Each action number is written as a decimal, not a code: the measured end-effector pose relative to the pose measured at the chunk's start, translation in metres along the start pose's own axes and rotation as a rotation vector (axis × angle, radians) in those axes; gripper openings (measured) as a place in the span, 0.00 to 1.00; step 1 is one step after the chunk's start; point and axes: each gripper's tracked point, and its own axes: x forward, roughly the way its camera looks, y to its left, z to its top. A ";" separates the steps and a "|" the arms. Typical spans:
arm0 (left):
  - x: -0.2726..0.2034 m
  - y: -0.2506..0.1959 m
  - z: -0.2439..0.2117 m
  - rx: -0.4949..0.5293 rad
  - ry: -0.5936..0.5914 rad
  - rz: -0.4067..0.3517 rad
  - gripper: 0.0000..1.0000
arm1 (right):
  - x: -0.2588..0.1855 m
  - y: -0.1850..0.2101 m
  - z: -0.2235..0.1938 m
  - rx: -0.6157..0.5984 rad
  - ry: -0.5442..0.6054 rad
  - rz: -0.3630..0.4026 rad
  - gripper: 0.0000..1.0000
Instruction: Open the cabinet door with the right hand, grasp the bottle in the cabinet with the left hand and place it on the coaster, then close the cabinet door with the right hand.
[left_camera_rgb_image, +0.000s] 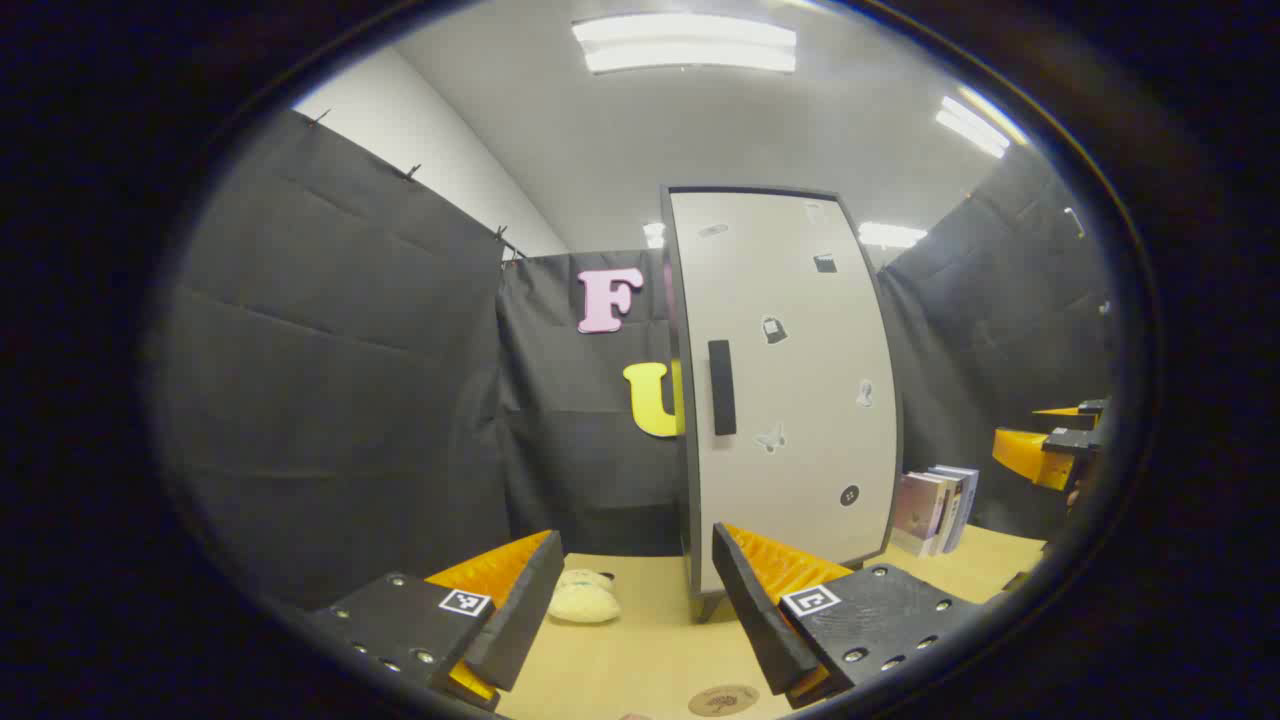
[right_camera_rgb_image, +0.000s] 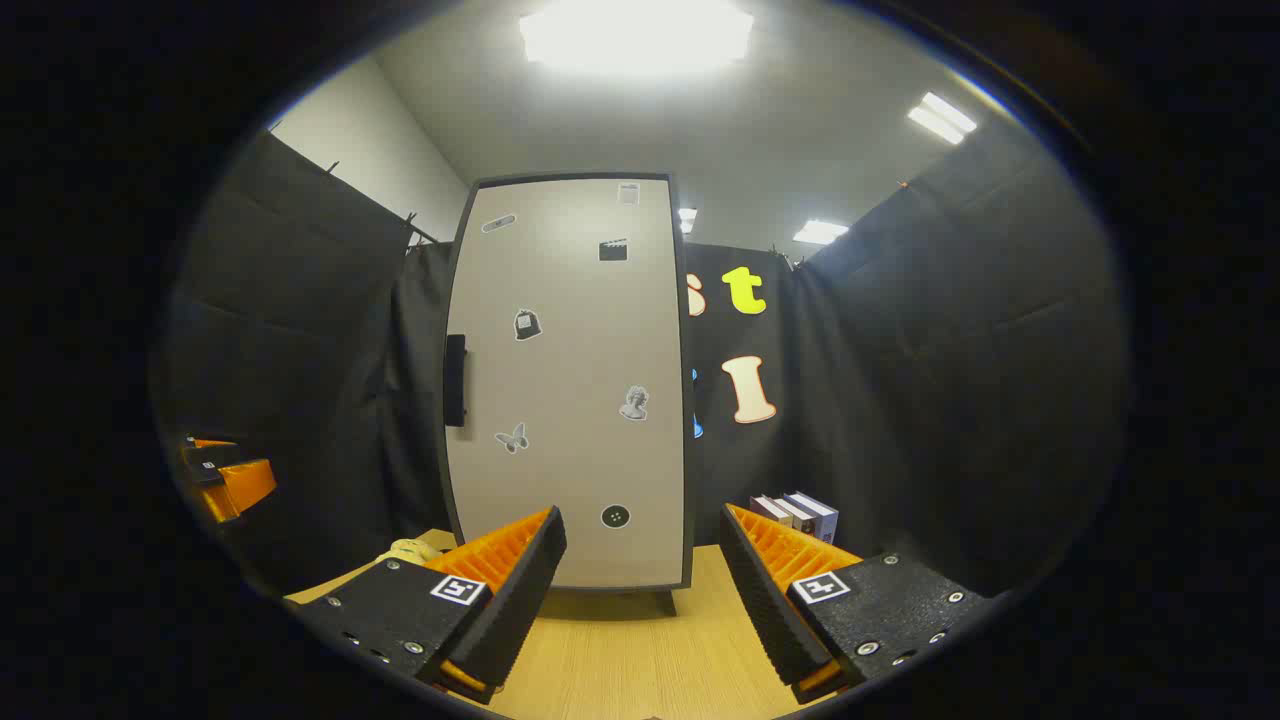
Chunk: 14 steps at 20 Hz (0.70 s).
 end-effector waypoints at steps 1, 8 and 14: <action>0.001 0.001 -0.001 -0.004 0.002 0.004 0.89 | 0.000 -0.001 -0.001 0.003 0.000 -0.004 0.95; 0.003 0.002 -0.002 -0.025 0.007 0.017 0.92 | 0.005 0.001 -0.005 0.006 0.014 0.007 0.95; -0.001 0.000 0.000 -0.011 0.000 0.016 0.92 | 0.007 0.005 -0.005 0.008 0.016 0.021 0.95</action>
